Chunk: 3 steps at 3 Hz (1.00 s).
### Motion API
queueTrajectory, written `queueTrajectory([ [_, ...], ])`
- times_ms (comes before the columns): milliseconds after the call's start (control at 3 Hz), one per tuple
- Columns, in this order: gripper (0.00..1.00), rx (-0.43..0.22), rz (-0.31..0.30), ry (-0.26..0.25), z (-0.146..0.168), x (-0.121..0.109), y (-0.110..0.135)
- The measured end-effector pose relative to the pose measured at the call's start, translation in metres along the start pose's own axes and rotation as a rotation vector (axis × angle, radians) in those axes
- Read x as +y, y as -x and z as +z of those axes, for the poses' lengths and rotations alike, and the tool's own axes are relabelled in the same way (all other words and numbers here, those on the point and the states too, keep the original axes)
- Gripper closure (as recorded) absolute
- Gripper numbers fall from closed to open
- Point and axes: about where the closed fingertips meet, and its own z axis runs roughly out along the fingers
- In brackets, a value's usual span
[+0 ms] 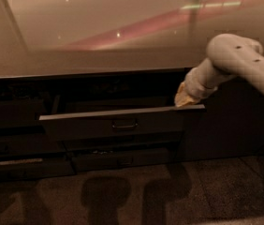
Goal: Open top drawer
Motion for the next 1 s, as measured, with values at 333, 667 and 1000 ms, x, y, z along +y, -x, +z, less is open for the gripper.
queueTrajectory([
  [333,1.00,0.038,-0.096,0.054,0.022,-0.007,0.041],
  [667,1.00,0.064,-0.154,0.085,0.037,-0.009,0.064],
  [1000,1.00,0.066,-0.154,0.083,0.037,-0.008,0.064],
])
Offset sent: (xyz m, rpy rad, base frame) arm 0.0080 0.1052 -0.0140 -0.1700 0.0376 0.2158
